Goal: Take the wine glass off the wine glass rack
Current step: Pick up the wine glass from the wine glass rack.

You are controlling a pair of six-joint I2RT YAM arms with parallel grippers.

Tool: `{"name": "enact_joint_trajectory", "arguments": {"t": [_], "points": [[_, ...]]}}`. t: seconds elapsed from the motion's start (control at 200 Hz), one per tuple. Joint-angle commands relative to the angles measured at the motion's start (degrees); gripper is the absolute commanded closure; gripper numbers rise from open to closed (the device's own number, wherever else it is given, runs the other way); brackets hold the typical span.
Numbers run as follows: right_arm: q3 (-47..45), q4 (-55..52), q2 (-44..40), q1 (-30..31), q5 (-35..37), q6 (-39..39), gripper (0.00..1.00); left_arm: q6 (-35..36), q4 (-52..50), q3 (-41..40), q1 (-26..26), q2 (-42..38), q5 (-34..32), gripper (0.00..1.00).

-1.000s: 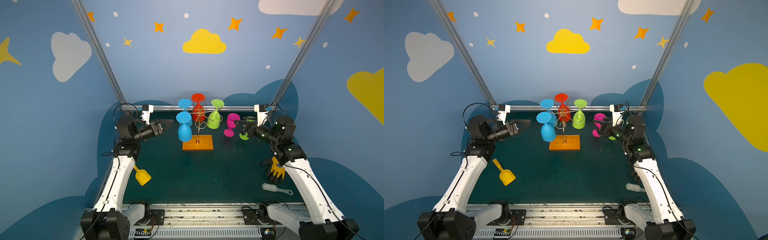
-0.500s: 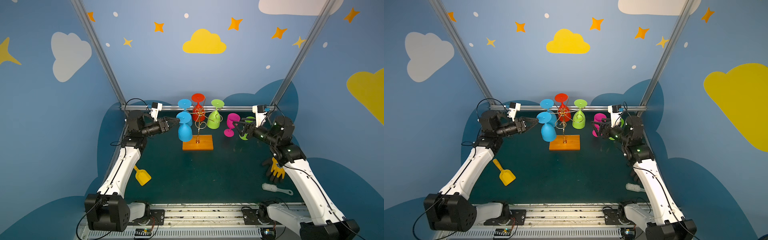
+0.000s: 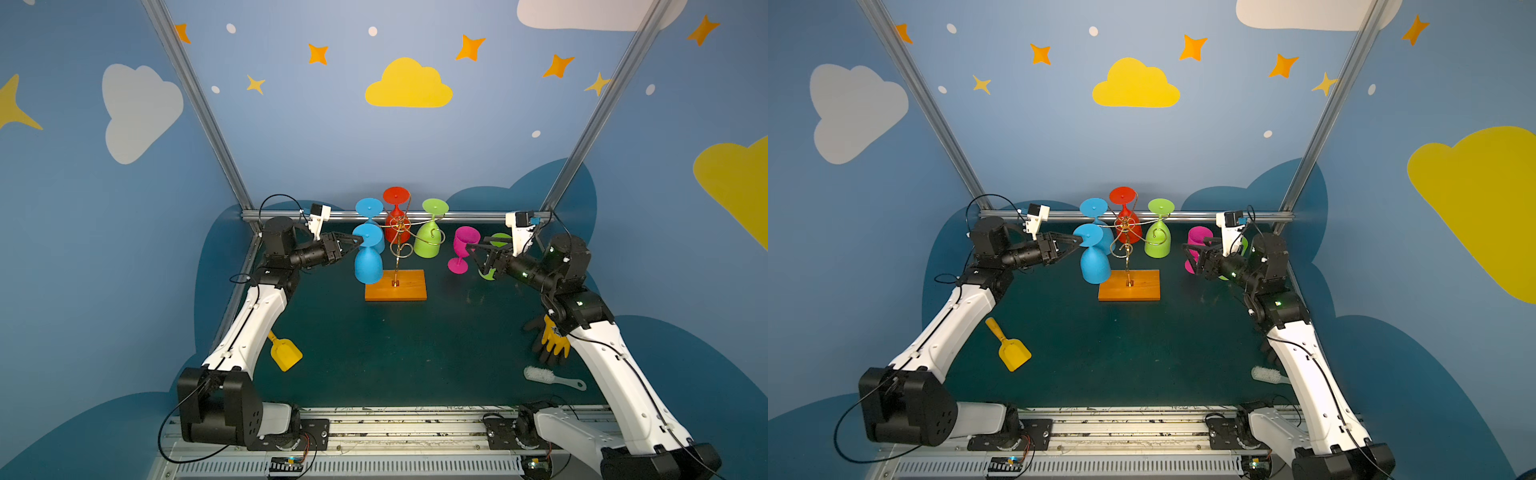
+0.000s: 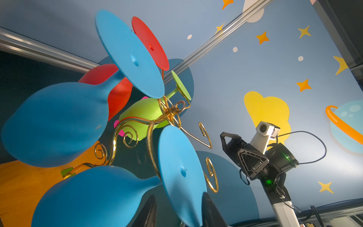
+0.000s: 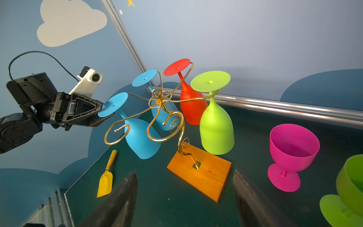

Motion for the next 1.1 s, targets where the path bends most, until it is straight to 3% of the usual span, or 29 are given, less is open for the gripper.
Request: {"name": "enact_joint_trajectory", "arguments": {"t": [0.0,0.105,1.091], "points": [[-0.77,0.15,-1.12,0.35,0.46,-0.46,0.24,-0.12,1.50,2.37,-0.19,0.50,1.12,0.66],[-1.05,0.37,-1.38,0.39,0.57,-0.29,0.24,-0.02,0.80,2.77,-0.18,0.60,1.11,0.71],[-1.67,0.15,-1.73,0.44,0.64,0.18,0.24,3.66,-8.42,5.28,0.10,-2.28,-2.29,0.85]]}}
